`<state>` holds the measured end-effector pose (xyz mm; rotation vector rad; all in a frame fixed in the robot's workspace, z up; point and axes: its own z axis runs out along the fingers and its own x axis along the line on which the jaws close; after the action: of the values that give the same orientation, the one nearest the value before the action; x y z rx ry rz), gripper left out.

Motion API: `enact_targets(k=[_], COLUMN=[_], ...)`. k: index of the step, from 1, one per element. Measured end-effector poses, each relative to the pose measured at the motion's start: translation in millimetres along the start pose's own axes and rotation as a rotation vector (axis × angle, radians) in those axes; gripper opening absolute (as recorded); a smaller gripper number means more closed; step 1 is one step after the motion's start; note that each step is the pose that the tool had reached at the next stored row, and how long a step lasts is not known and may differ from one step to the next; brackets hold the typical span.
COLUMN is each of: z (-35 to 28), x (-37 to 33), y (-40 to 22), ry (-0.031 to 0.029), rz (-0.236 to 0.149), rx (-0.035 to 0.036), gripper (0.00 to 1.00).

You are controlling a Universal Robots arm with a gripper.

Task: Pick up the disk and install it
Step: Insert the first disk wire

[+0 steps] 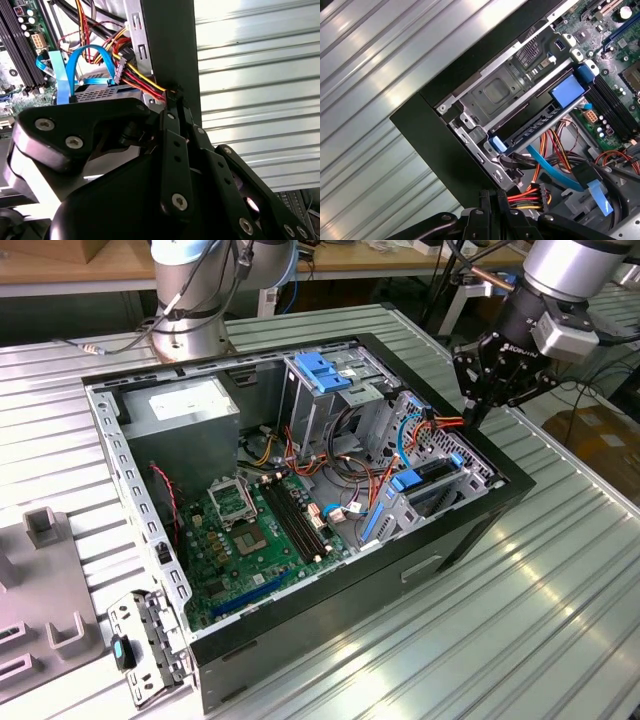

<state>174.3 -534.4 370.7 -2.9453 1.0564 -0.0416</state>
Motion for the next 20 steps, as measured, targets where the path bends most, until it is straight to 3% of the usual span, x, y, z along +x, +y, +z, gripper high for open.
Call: enact_targets(k=[5,20], z=[-0.1,0.4], x=[-7.3,-13.5], y=[6.1,11.2], ry=[0.0003,0.0021], rz=[0.015,0.098], rx=[-0.0003,-0.0021], gripper=[0.17,0.17])
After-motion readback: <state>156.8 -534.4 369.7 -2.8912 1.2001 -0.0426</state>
